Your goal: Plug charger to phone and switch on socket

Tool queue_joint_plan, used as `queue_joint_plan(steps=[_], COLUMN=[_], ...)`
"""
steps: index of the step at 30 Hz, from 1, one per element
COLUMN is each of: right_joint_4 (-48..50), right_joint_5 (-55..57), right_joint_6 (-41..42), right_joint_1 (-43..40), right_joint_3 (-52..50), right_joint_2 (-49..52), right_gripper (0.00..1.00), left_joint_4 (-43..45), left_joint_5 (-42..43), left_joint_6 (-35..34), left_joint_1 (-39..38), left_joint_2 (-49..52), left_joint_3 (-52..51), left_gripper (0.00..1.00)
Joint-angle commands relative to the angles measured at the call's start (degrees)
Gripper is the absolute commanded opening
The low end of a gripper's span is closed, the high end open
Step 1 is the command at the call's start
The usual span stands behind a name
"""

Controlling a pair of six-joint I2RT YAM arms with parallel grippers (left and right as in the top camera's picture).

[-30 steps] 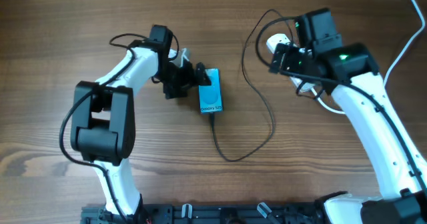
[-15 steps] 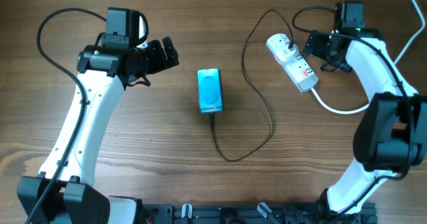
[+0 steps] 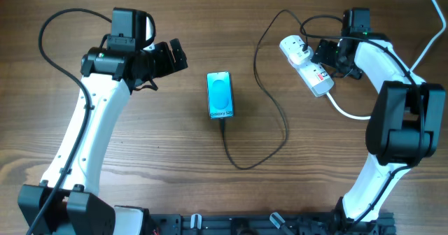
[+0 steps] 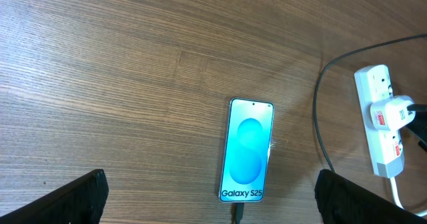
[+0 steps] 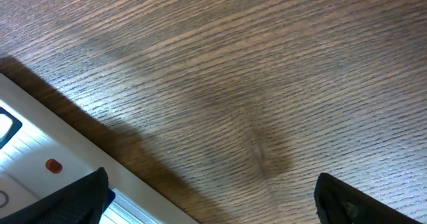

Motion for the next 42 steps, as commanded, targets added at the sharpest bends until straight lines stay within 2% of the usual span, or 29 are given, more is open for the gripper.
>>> queue_joint_plan(steps=[1,22,26,29,33,35,40,42], right_joint_4=[-0.7,-2.7,-6.0,-10.4,-16.8,-17.9,-18.0,-20.7], right_joint_5=[-2.3,-9.6,-9.7,-9.7,-9.7,-9.8,-9.8,-10.2], right_joint_6=[-0.3,-7.2,-4.1,-3.0,-2.9,-2.6,-1.3,2.4], right_joint_1=[0.2,0.2,0.2,0.2,0.6,1.1,4.3,4.3], right_joint_3=[0.0,0.0,0.5,0.5,-1.6,-5.7,-24.7,-26.9], right_joint_2=[1.8,4.3,2.5,-5.4,-22.1,-32.1,-63.8,-72.1], right_gripper=[1.00,1.00,1.00,1.00,1.00,1.00,1.00,1.00], left_joint_4=[0.0,0.0,0.0,0.0,0.0,0.0,0.0,0.0], left_joint_5=[-0.7,-0.7,-0.7,-0.7,-0.7,-0.7,-0.7,-0.7], left_joint_6=[-0.7,-0.7,-0.7,-0.7,-0.7,-0.7,-0.7,-0.7], left_joint_1=[-0.1,-0.1,-0.1,-0.1,-0.1,-0.1,-0.1,-0.1], left_joint_2=[0.2,0.2,0.2,0.2,0.2,0.2,0.2,0.2], left_joint_3=[-0.1,0.0,0.0,0.0,-0.1,0.0,-0.1,0.0], left_gripper=[1.00,1.00,1.00,1.00,1.00,1.00,1.00,1.00])
